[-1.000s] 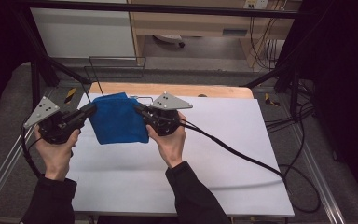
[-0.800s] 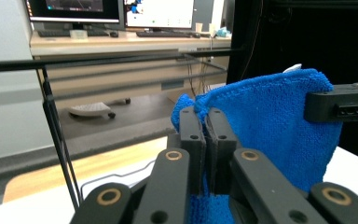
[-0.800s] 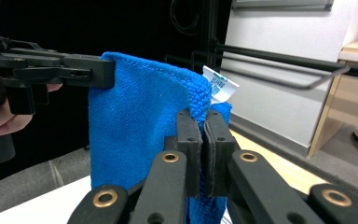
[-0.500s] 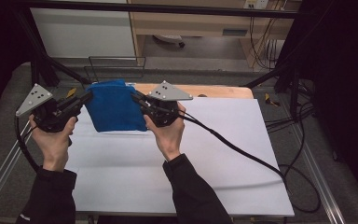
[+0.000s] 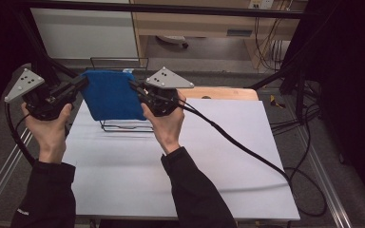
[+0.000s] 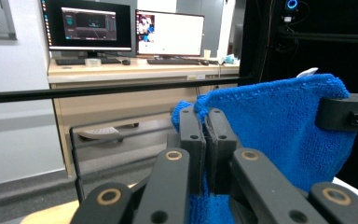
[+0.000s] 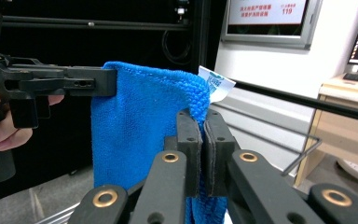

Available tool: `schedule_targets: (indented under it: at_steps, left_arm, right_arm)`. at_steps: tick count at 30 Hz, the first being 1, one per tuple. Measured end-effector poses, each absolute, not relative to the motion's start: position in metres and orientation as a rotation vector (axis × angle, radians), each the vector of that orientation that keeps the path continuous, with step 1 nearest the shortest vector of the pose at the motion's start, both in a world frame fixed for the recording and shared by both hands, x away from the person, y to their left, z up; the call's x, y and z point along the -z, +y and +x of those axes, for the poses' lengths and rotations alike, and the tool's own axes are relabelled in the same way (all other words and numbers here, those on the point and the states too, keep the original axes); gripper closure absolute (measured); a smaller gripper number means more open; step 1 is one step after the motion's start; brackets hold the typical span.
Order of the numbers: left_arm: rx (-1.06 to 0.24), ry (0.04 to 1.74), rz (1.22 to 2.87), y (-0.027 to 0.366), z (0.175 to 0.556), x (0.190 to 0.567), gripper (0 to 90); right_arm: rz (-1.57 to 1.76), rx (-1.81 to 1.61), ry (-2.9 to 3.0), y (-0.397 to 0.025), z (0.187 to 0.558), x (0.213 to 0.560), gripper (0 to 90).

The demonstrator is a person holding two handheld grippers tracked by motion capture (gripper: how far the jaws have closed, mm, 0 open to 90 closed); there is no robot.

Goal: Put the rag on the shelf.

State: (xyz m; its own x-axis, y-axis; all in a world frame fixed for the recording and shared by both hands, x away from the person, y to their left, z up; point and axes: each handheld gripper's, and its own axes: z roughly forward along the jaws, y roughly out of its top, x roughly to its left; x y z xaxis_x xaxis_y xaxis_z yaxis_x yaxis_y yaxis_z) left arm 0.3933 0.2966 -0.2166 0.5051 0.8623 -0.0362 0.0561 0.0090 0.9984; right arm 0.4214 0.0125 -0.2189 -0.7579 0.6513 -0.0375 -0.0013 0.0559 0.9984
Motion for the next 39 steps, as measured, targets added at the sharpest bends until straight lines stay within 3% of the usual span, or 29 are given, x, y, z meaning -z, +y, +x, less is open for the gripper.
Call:
schedule_targets:
  at_steps: [18,39]
  left_arm:
    - [-0.820,0.841,1.403,0.302,0.413,0.176,87.2]
    - [-0.814,0.853,1.342,0.319,0.443,0.156,87.2]
  right_arm:
    - [0.630,-1.762,1.786,0.023,0.438,0.185,87.4]
    - [0.604,-1.732,1.748,0.043,0.461,0.154,87.4]
